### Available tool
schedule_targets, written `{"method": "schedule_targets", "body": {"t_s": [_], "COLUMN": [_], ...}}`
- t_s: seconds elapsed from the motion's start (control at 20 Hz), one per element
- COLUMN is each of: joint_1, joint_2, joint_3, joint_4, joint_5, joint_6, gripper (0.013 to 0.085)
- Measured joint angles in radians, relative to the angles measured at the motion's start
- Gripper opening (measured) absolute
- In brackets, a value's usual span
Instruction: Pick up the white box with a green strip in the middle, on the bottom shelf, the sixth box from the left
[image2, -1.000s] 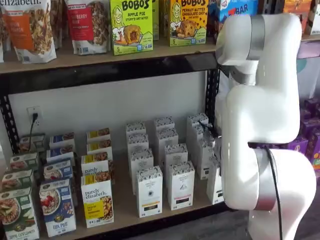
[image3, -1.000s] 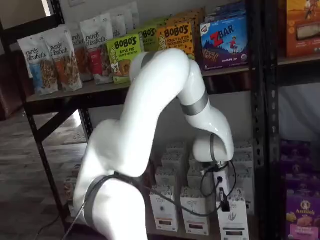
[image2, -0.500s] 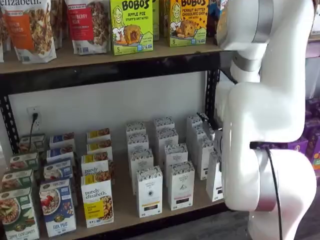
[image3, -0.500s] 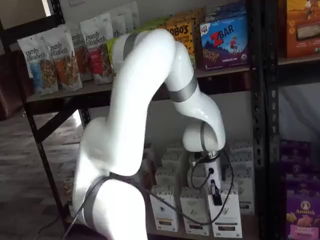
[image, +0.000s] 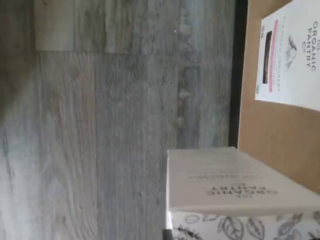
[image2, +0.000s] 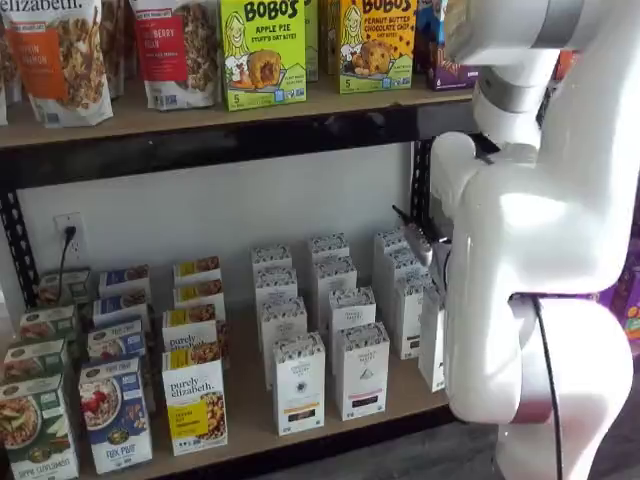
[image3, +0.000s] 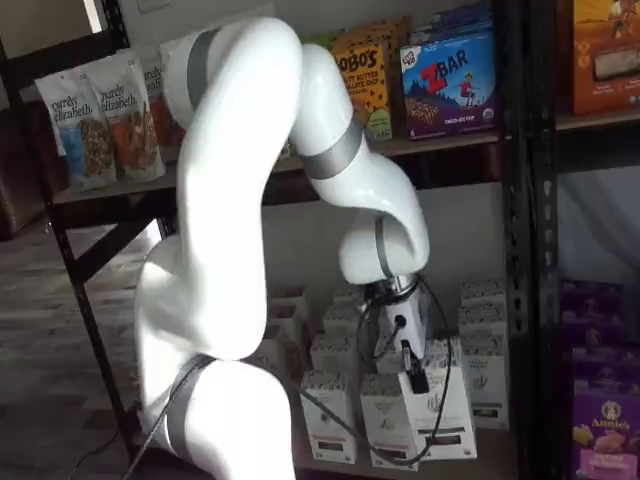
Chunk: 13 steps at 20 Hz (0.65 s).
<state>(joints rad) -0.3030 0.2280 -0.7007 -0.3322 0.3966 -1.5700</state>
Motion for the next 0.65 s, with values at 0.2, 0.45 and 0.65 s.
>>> {"method": "schedule_targets", "body": {"t_s": [0.2, 0.45, 0.65], "joint_1": [0.034, 0.072, 0.095], "joint_2": [-0.116, -0.244, -0.301], "joint_3": [0.040, 0.048, 0.039], "joint_4": [0.080, 0.138, 0.150], "joint_5": [0.096, 0.240, 0.318], "joint_6": [-0.046, -0.069, -0.063], "gripper": [0.0490, 0.0490, 0.0490]}}
